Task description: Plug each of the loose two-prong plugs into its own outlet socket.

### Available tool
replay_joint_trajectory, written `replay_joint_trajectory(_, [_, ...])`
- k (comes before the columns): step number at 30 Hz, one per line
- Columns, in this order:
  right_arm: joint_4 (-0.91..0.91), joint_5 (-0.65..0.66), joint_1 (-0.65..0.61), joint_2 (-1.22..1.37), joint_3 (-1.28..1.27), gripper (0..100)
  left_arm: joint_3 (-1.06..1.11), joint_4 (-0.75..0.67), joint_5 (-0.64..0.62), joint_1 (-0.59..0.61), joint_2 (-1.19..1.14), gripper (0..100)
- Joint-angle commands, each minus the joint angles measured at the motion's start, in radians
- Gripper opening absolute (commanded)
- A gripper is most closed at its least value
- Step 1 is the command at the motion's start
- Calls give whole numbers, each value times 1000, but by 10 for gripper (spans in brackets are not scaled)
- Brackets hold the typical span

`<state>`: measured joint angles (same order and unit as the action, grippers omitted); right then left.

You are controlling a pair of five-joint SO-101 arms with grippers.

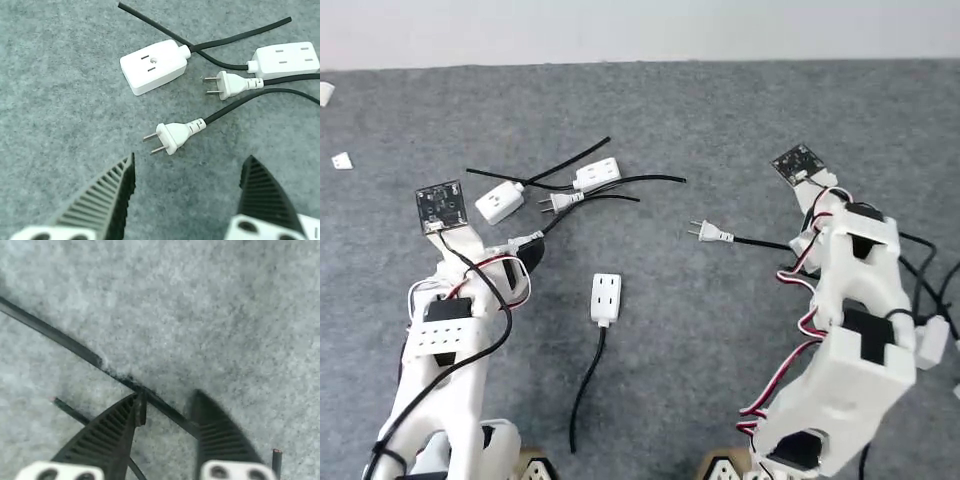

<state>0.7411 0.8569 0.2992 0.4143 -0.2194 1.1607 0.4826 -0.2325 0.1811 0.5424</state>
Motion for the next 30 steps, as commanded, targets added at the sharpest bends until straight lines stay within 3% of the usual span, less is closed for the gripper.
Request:
replay_joint_trajectory(1, [2, 9, 18, 38, 32, 24, -7, -32, 9, -6, 0, 317])
replay_joint_trajectory(8, [33, -11, 27, 35, 46, 9, -7, -32, 9, -6, 0, 317])
replay_joint_trajectory(24, [432, -166, 5, -326, 117, 9, -7, -34, 9, -5, 0, 317])
replay_joint_trajectory(30, [446, -115, 67, -389, 97, 9, -4, -29, 9, -3, 0, 317])
